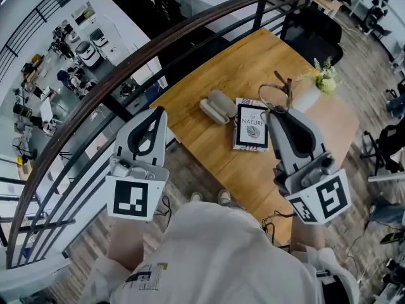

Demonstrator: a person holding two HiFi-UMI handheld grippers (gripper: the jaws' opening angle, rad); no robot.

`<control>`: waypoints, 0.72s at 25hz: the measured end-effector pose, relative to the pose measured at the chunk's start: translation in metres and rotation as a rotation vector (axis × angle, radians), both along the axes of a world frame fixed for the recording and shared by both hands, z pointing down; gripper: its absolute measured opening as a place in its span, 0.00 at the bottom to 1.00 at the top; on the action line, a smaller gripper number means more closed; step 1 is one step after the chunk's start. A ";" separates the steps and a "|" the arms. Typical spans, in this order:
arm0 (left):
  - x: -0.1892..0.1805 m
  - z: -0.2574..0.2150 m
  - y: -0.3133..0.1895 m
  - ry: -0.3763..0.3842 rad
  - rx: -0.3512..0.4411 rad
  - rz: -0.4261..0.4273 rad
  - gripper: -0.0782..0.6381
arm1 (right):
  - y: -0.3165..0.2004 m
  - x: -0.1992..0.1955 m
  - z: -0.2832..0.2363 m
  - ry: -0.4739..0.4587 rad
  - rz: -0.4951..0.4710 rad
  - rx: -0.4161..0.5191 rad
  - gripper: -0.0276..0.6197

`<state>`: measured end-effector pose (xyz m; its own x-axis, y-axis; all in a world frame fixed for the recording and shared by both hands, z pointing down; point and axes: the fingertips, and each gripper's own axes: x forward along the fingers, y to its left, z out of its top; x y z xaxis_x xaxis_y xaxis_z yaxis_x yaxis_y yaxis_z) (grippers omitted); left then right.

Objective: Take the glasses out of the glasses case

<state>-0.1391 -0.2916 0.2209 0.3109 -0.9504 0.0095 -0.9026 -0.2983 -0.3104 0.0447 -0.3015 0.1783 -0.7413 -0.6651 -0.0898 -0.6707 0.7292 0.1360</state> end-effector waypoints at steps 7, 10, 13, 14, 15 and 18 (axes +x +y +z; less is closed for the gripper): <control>0.021 0.027 0.001 0.014 -0.081 0.003 0.13 | -0.002 0.013 0.032 0.021 -0.018 -0.091 0.13; 0.033 0.026 -0.008 0.014 -0.090 -0.007 0.13 | -0.012 0.027 0.037 0.021 -0.014 -0.114 0.13; 0.009 0.027 0.008 0.018 -0.082 -0.014 0.13 | 0.003 0.006 0.043 0.020 -0.014 -0.119 0.14; 0.002 0.026 0.012 0.017 -0.079 -0.015 0.13 | 0.007 -0.001 0.043 0.019 -0.014 -0.118 0.13; -0.001 0.025 0.014 0.017 -0.077 -0.017 0.13 | 0.009 -0.004 0.043 0.018 -0.014 -0.117 0.13; -0.001 0.025 0.015 0.017 -0.079 -0.018 0.13 | 0.010 -0.004 0.042 0.015 -0.016 -0.112 0.13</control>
